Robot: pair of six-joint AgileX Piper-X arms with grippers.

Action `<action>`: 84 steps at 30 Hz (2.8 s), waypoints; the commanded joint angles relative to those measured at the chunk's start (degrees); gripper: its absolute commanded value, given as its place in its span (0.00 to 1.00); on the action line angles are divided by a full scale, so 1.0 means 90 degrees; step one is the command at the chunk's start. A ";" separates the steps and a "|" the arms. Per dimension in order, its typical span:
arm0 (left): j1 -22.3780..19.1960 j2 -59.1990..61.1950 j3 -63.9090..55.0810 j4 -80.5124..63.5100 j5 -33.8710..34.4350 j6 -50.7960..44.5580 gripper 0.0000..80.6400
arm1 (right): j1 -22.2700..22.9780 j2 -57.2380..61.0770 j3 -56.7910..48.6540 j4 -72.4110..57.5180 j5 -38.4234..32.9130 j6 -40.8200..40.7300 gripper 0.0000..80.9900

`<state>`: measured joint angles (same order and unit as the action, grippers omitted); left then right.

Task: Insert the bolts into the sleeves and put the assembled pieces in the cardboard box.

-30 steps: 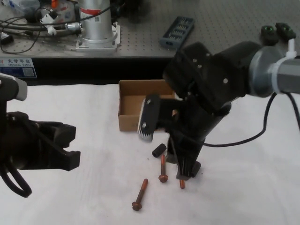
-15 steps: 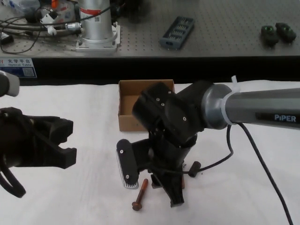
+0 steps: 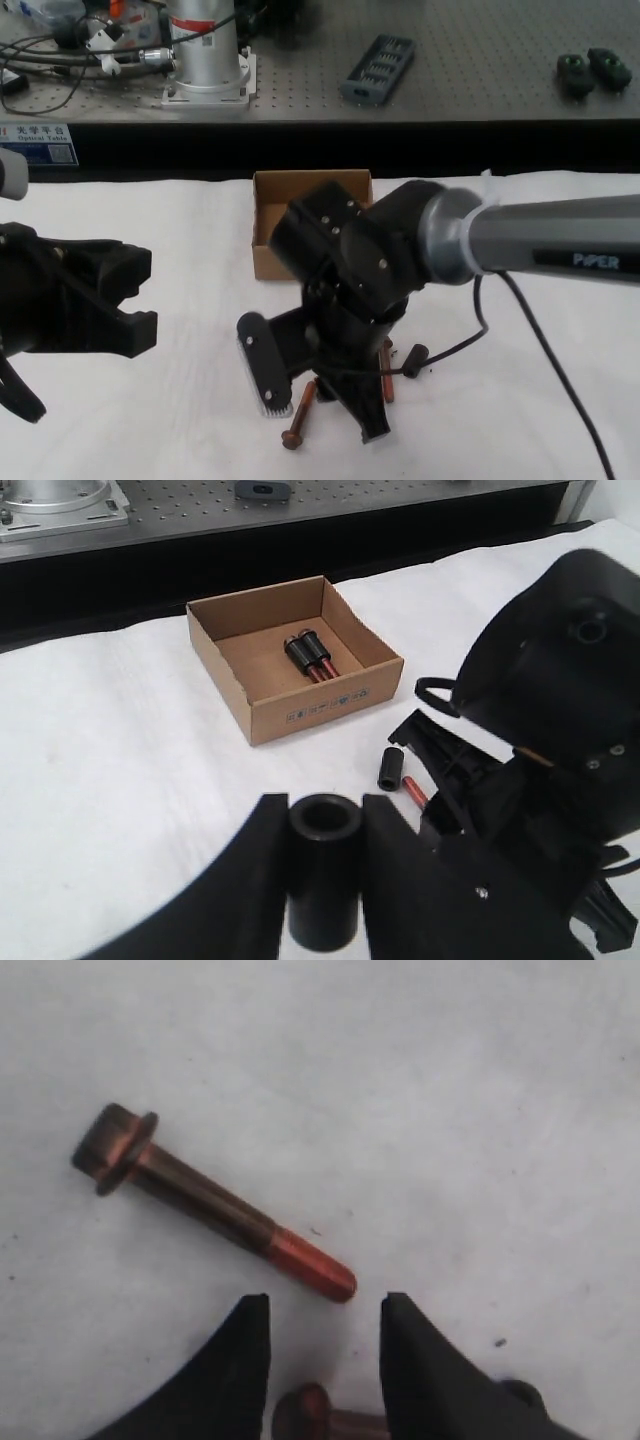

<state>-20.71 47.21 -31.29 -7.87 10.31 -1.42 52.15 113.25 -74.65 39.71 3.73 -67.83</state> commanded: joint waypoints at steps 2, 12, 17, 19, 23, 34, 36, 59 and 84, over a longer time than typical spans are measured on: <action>0.0011 -0.0074 -0.0019 -0.0096 0.0001 0.0062 0.01 | 0.0171 0.0219 -0.0046 -0.0049 0.0103 -0.0188 0.35; 0.0011 -0.0074 -0.0019 0.0160 0.0036 0.0062 0.01 | 0.0419 0.0279 -0.0046 -0.0006 0.0103 -0.0187 0.35; 0.0011 -0.0074 -0.0019 0.0243 0.0034 0.0062 0.01 | 0.0553 0.0279 -0.0046 0.0202 0.0103 -0.0155 0.35; 0.0011 -0.0074 -0.0019 0.0243 0.0034 0.0062 0.01 | 0.0628 0.0279 -0.0046 0.0342 0.0103 -0.0133 0.35; 0.0011 -0.0074 -0.0019 0.0243 0.0034 0.0062 0.01 | 0.0778 0.0279 -0.0046 0.0579 0.0103 -0.0046 0.35; 0.0011 -0.0074 -0.0019 0.0243 0.0034 0.0062 0.01 | 0.0893 0.0210 -0.0046 0.0799 0.0094 0.0594 0.24; 0.0011 -0.0074 -0.0019 0.0243 0.0034 0.0062 0.01 | 0.0893 0.0212 -0.0046 0.0806 0.0094 0.0766 0.16; 0.0011 -0.0074 -0.0019 0.0242 0.0038 -0.0008 0.01 | 0.0370 -0.1053 0.0427 -0.0244 0.0094 0.7730 0.05; -0.2024 0.0252 0.1741 -0.3862 0.2891 -0.0594 0.01 | 0.0224 -0.7208 0.4160 -0.4096 -0.1431 0.8842 0.05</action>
<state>-34.19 49.58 -16.91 -34.73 38.75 -4.95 54.37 48.79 -37.29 3.41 -7.56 11.54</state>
